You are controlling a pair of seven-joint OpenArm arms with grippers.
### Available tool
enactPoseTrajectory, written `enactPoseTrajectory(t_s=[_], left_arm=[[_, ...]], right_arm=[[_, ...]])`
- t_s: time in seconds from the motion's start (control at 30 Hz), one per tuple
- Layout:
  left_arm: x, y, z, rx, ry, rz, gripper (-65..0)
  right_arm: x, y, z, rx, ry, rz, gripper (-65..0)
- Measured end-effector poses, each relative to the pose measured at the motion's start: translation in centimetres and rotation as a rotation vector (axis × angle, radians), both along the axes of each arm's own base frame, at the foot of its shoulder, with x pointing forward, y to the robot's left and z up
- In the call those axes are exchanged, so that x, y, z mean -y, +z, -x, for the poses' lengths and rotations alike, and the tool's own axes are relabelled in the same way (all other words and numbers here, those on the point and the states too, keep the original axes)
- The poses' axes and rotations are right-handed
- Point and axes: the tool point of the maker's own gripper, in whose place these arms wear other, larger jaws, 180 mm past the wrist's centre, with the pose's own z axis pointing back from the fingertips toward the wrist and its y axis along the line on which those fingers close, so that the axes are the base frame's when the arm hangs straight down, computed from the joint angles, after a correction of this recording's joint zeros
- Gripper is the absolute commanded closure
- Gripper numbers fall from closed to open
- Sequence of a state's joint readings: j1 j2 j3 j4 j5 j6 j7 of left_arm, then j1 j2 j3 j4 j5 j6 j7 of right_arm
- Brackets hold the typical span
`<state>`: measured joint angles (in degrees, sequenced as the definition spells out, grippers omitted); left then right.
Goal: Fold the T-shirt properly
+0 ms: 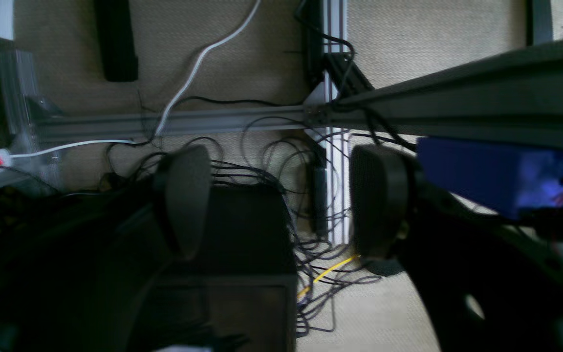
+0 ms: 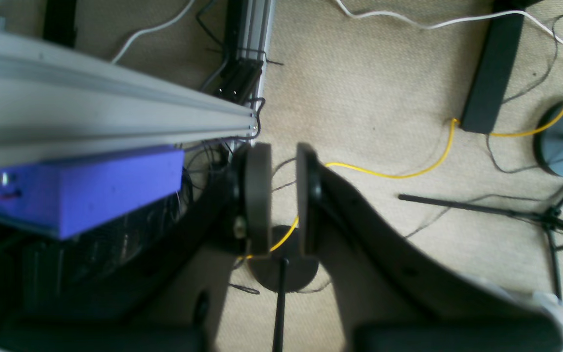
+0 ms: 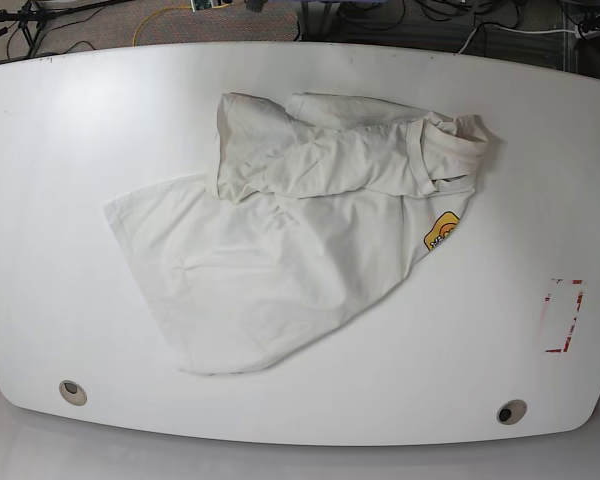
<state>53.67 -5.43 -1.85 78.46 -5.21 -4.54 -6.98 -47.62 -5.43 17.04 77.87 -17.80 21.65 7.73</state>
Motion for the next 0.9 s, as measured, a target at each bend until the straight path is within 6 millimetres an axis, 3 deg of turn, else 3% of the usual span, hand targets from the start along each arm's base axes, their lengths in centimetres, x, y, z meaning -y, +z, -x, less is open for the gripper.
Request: enactPoseTrajectory(t_s=[0.3,0.67,0.9], left_arm=[[-1.8,2.0,0.3,0.023,0.016,-0.042,-41.3],[-1.9,4.7,0.2,0.056,0.008,-0.05,-41.3],[-1.3,6.6,0.0,0.084,-0.003,-0.042,-41.1]], right_arm=[[-0.5,1.6,0.0,0.026,-0.005,0.0,-8.4],[0.2,3.6,1.1,0.029,-0.016,0.013,-8.4],[0.0,6.0,1.5,0.062,-0.075,-0.054,-8.4]])
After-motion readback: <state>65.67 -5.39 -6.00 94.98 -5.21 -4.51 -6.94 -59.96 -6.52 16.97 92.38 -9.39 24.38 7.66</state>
